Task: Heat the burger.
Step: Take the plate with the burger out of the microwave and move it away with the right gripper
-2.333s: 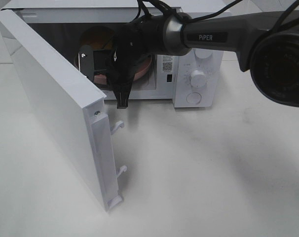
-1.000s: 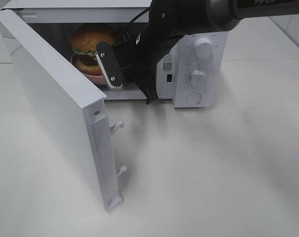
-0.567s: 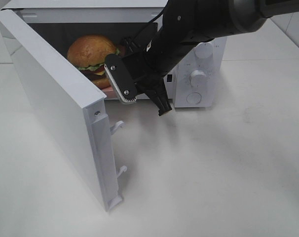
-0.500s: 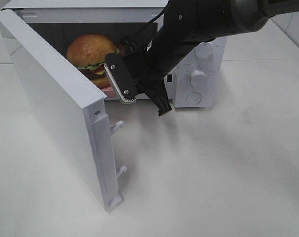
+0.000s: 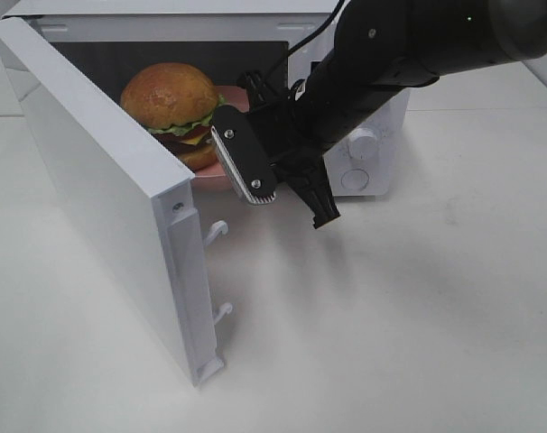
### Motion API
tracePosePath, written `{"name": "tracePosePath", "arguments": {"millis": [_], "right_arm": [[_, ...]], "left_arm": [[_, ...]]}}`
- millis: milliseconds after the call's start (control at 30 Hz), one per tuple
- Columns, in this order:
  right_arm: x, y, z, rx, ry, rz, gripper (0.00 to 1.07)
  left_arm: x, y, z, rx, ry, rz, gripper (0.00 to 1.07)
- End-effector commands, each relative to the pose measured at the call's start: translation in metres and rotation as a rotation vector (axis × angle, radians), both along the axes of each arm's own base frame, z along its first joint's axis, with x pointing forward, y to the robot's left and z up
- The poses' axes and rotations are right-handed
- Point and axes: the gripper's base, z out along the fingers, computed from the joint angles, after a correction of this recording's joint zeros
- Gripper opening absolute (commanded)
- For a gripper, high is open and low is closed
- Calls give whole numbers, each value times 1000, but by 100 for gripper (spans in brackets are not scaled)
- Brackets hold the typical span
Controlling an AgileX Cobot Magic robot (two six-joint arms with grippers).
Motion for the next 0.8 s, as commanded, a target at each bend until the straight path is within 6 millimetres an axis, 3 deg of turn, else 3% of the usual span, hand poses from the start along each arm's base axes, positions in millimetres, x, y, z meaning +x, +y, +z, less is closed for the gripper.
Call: {"name": "tracePosePath", "arguments": {"millis": [33, 800], "right_arm": [[2, -6, 17, 81, -58, -68, 0], [-67, -51, 19, 76, -68, -78, 0]], "left_arm": [[0, 0, 1, -2, -17, 4, 98], [0, 0, 1, -2, -17, 4, 98]]}}
